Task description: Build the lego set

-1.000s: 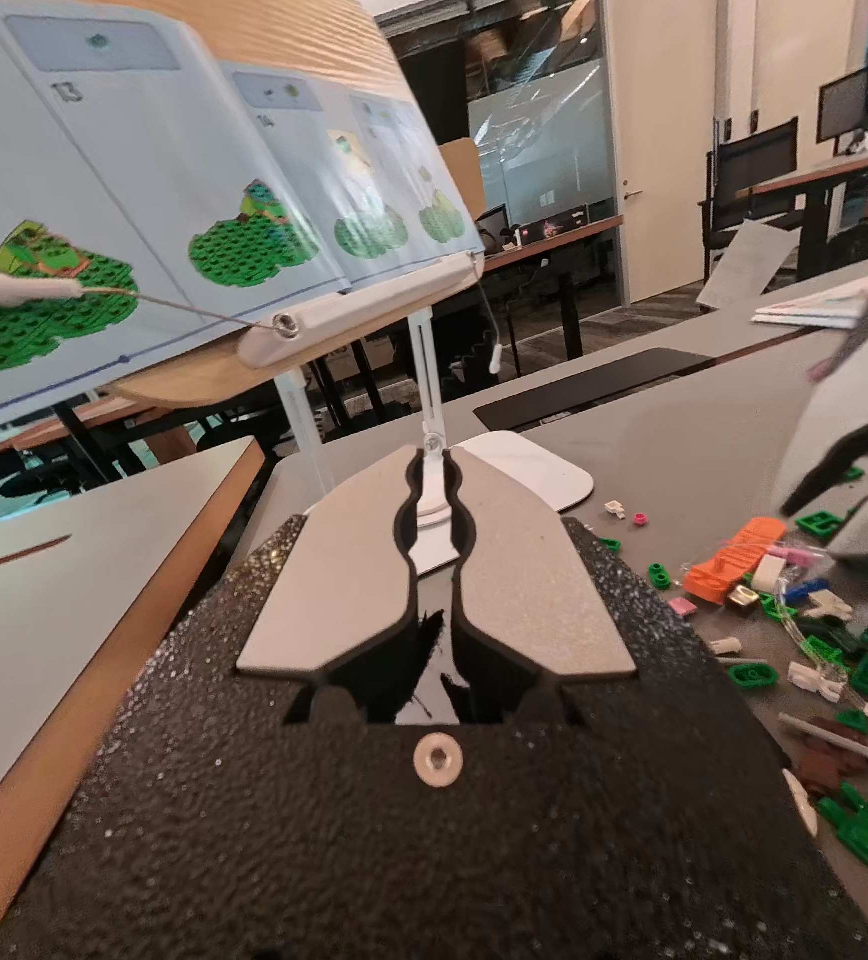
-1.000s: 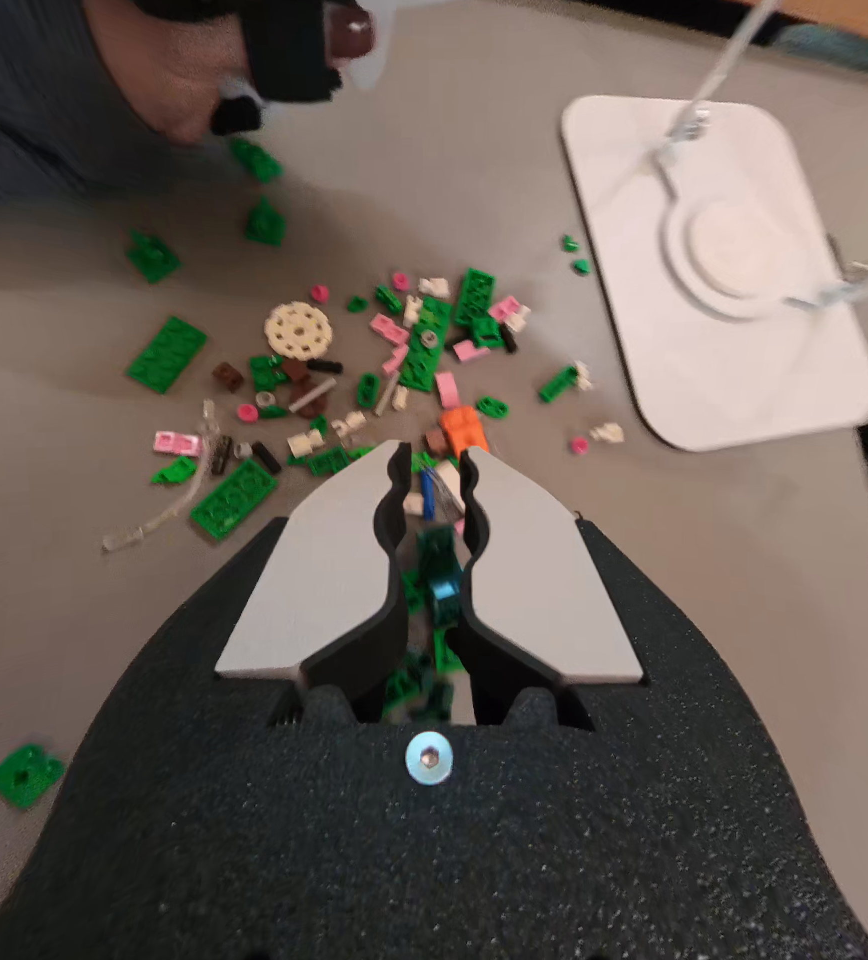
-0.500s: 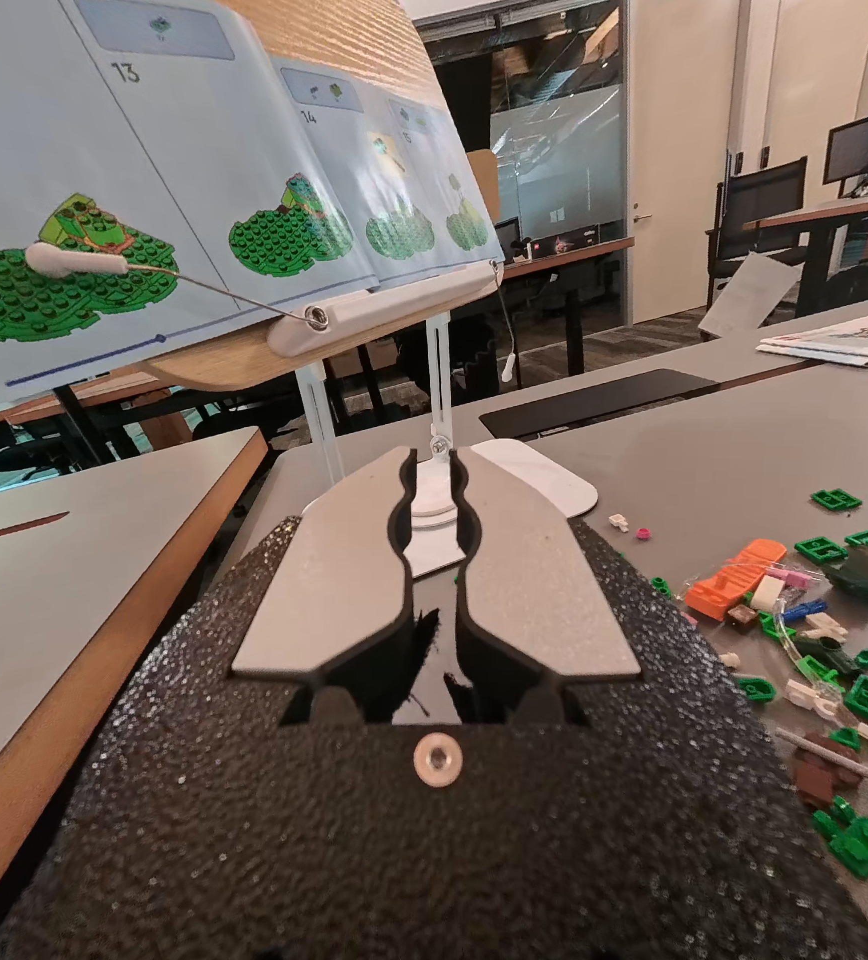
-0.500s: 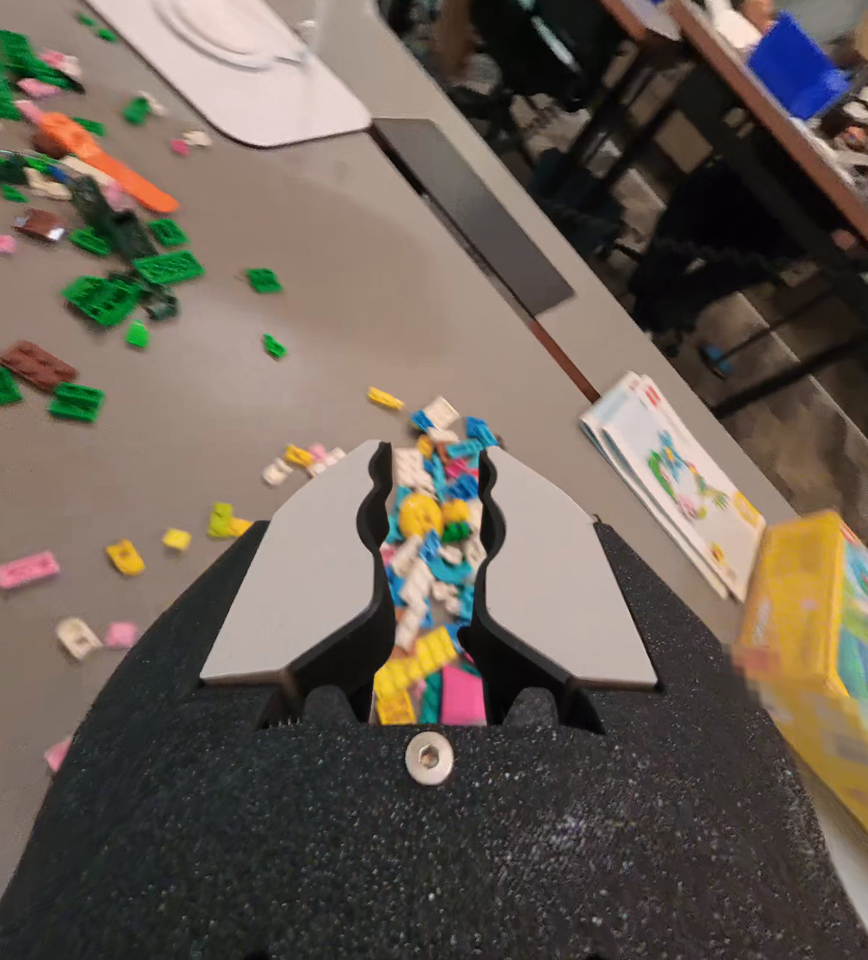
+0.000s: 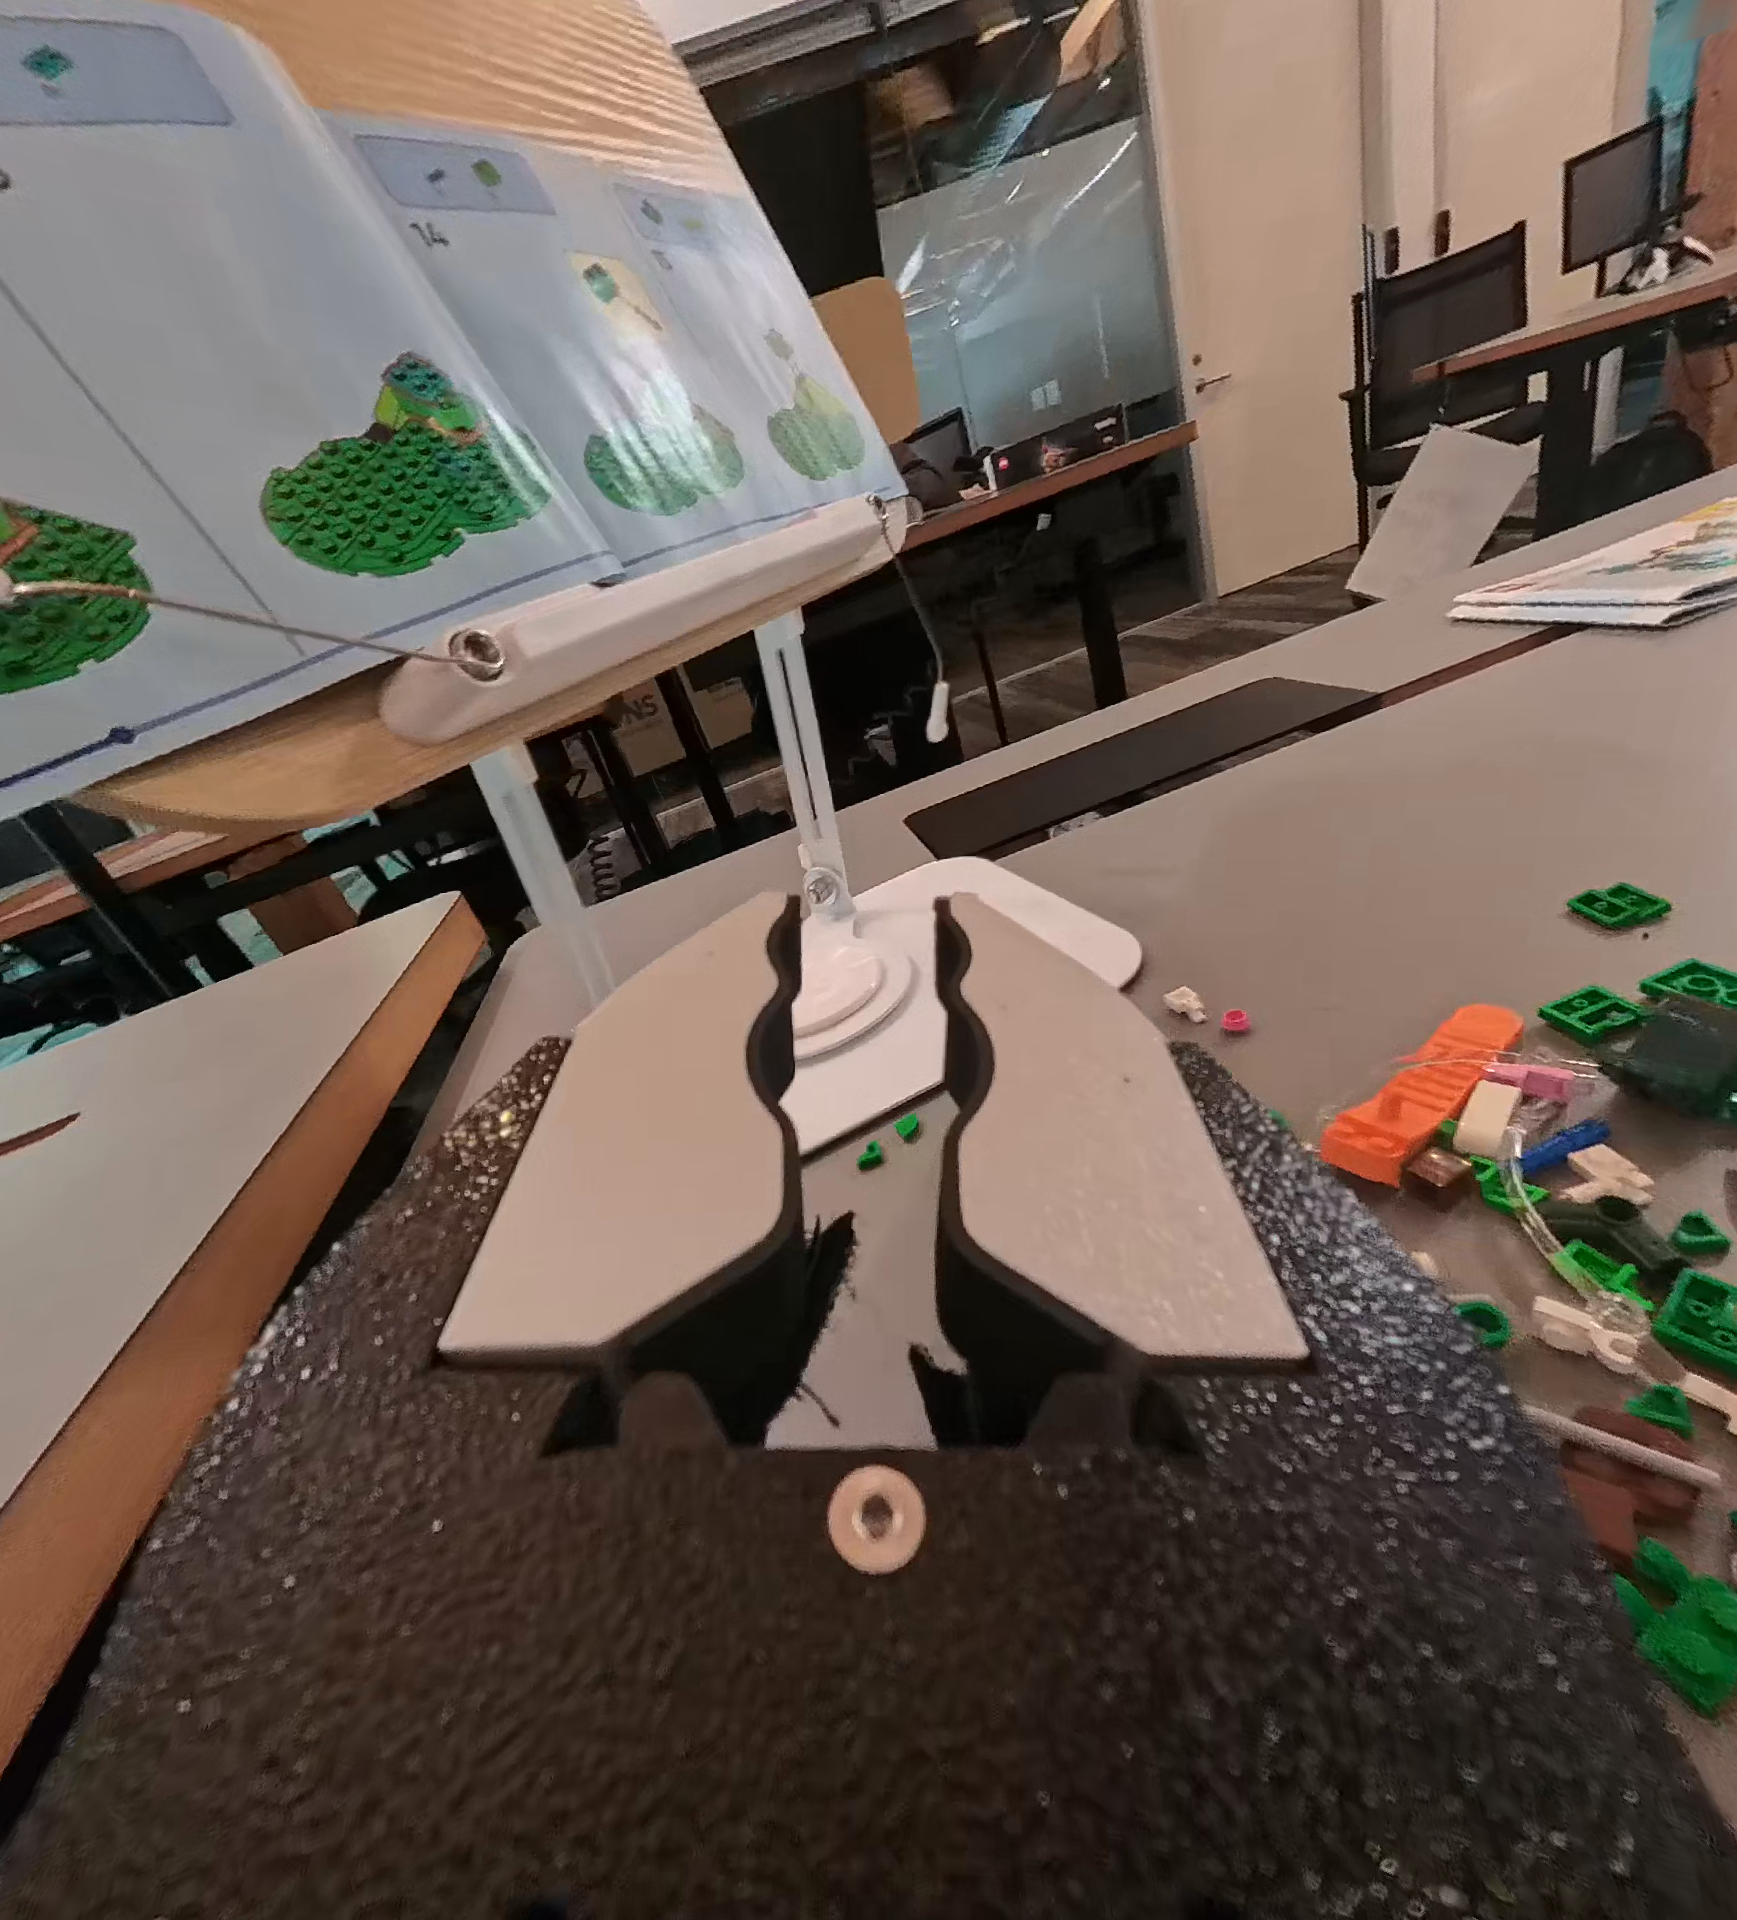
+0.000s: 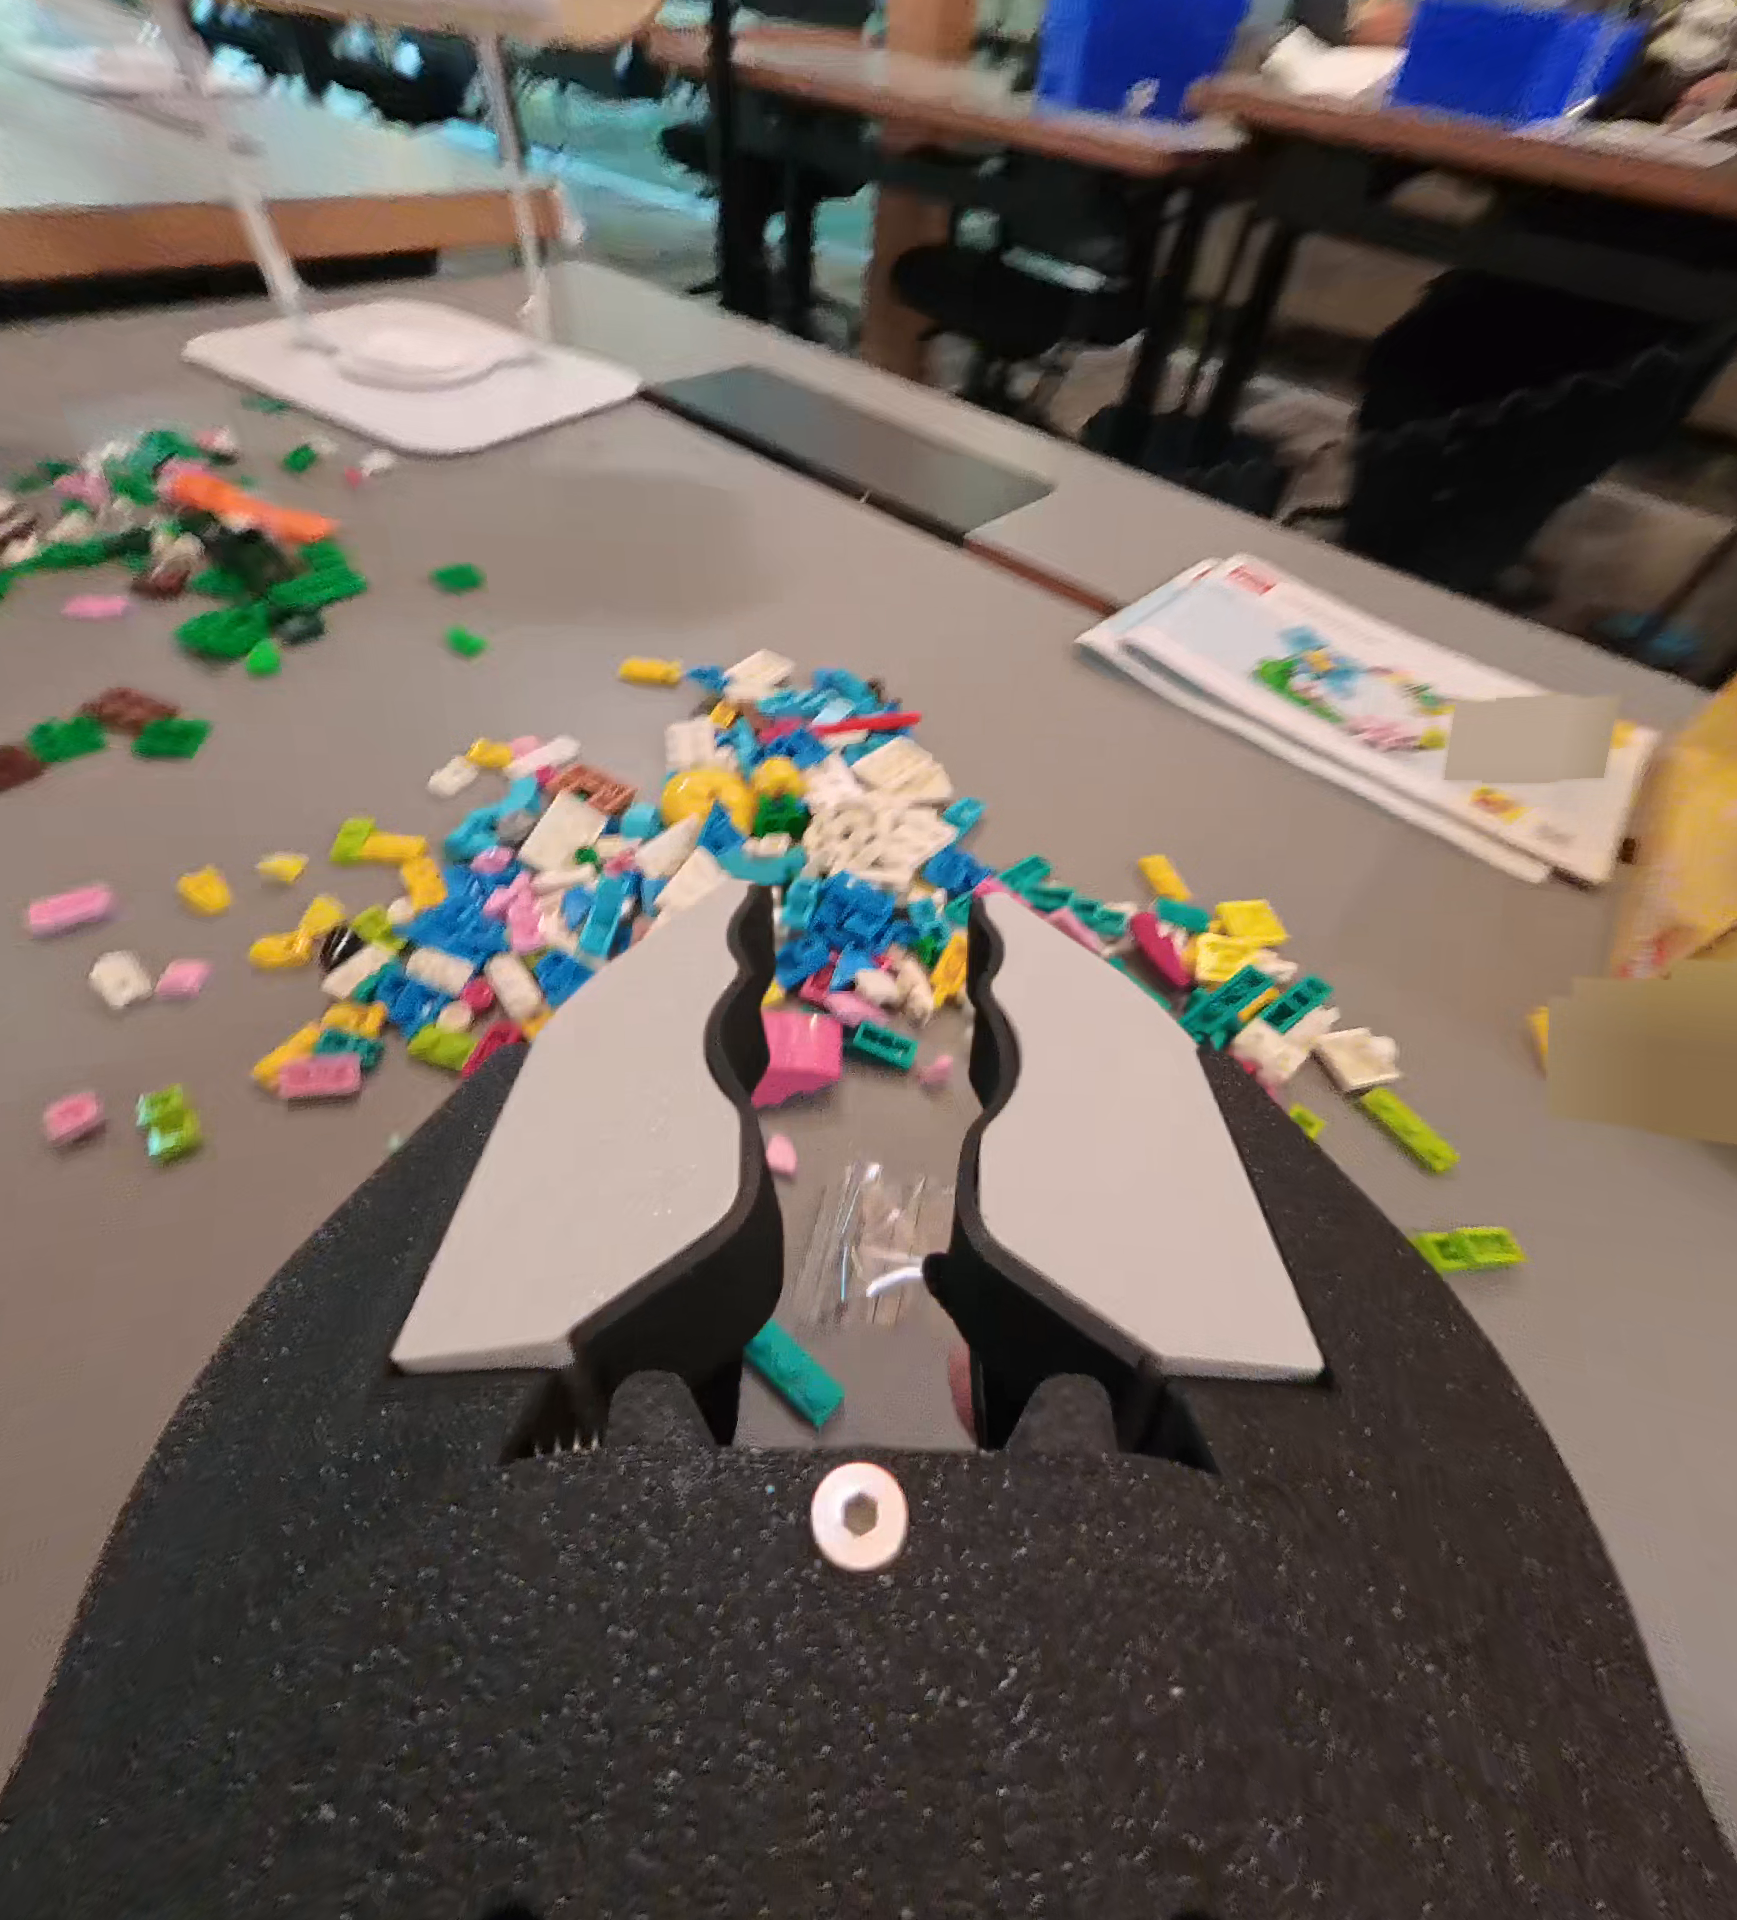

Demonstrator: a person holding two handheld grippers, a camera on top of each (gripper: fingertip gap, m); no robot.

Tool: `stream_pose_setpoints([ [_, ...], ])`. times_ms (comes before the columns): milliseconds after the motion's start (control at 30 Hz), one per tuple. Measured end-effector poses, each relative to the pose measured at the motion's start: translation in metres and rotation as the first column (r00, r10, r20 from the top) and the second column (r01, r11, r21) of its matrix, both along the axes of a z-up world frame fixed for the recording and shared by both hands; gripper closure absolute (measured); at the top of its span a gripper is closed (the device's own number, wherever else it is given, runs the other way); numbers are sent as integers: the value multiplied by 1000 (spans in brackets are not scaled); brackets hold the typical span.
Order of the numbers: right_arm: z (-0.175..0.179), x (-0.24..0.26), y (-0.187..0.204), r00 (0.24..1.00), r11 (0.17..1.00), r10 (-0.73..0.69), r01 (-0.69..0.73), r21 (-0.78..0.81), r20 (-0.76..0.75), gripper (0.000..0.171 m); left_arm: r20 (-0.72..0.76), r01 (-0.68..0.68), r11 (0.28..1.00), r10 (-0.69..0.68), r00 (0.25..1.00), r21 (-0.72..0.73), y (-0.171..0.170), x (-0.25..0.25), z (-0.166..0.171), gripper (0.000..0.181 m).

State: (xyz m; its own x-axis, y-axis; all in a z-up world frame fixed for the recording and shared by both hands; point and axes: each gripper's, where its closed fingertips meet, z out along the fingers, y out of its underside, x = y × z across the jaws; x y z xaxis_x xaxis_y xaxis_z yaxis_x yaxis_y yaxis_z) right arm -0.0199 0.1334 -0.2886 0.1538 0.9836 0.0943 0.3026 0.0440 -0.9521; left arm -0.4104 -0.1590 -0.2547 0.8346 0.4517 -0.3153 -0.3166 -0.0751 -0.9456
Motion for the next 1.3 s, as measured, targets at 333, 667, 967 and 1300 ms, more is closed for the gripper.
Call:
stream_pose_setpoints([
  [333, -43, 2, -24, 949, 975, 212, -221, 13, 231, 121, -117, 7, 1000, -9, 993, -21, 5, 13, 3, 157],
  [667, -54, -33, -52, 934, 981, 169, -191, 40, 314, 116, -92, -2, 999, -2, 996, -34, 8, 9, -3, 159],
  [967, -63, -43, -46, 925, 995, 43, -74, 71, 377, 119, -49, -11, 1000, 11, 999, -7, 5, 3, -3, 161],
  [1300, -46, -30, -29, 939, 987, -4, -53, 154, 343, 124, -41, -3, 1000, 3, 999, -10, 6, 3, -4, 162],
])
